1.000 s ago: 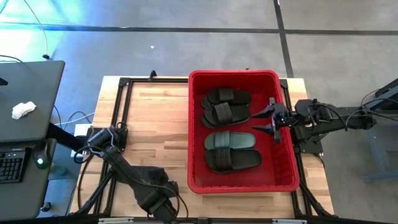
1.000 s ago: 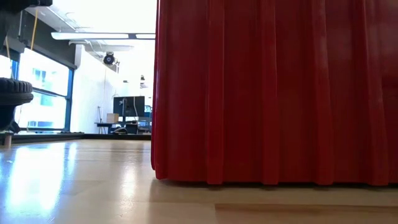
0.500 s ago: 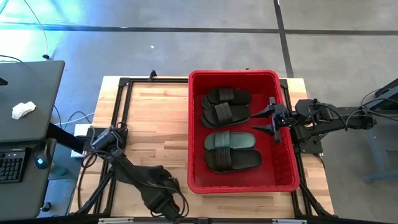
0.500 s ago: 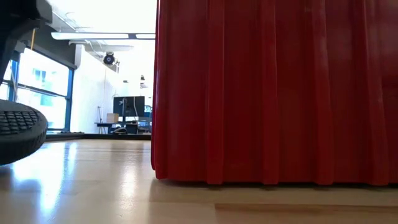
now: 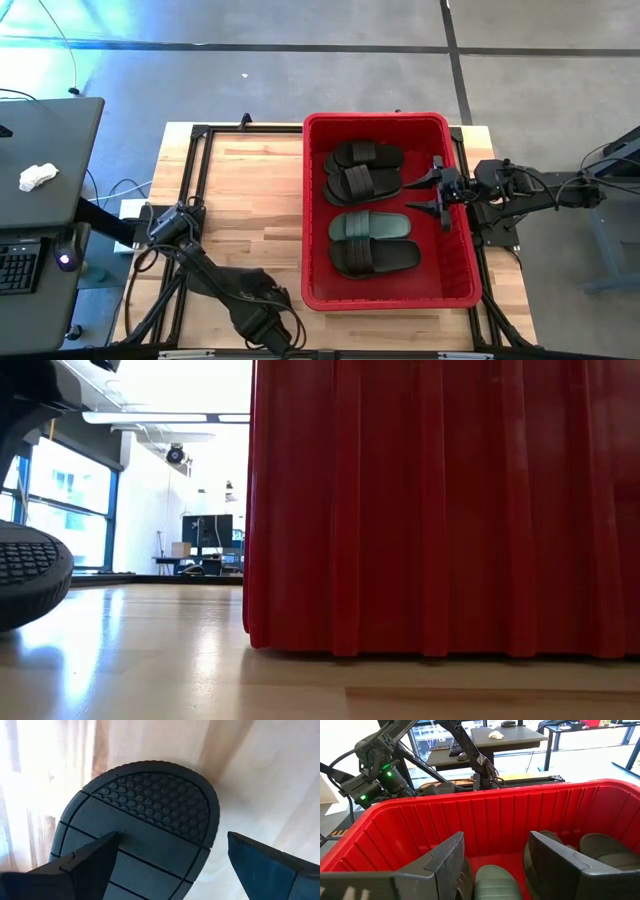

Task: Pick and place slides into bin
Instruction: Put the black slide into the red container

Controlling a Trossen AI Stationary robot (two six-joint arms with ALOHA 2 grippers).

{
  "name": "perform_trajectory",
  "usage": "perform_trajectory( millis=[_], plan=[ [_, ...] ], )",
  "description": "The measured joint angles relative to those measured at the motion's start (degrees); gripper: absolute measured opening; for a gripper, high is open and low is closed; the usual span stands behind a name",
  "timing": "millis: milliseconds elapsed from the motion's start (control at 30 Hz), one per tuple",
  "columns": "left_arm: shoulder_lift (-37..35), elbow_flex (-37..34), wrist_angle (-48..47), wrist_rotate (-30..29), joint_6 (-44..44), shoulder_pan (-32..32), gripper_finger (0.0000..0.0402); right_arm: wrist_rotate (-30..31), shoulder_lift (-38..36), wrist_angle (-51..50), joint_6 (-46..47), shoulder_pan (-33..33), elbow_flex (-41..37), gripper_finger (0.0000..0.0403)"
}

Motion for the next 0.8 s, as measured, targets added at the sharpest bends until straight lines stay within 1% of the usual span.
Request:
perform_trajectory(
  millis=[300, 400, 533, 667, 800],
  plan=[
    [0.0, 0.0, 0.5, 5.6, 7.1, 0.0, 0.0353, 0.0, 0.0, -0.1, 0.0, 0.0, 0.0, 0.0213],
    [0.0, 0.0, 0.6, 4.5, 8.8, -0.4, 0.0353, 0.0, 0.0, -0.2, 0.0, 0.0, 0.0, 0.0213],
    [0.6, 0.0, 0.3, 4.4, 11.1, -0.6, 0.0353, 0.0, 0.0, -1.0, 0.0, 0.0, 0.0, 0.0213],
    [0.5, -1.8, 1.6, -0.5, 10.9, -1.0, 0.0353, 0.0, 0.0, -1.4, 0.0, 0.0, 0.0, 0.0213],
    [0.5, -4.0, 2.5, -2.1, 10.6, -1.0, 0.0353, 0.0, 0.0, -1.4, 0.0, 0.0, 0.0, 0.0213]
  ],
)
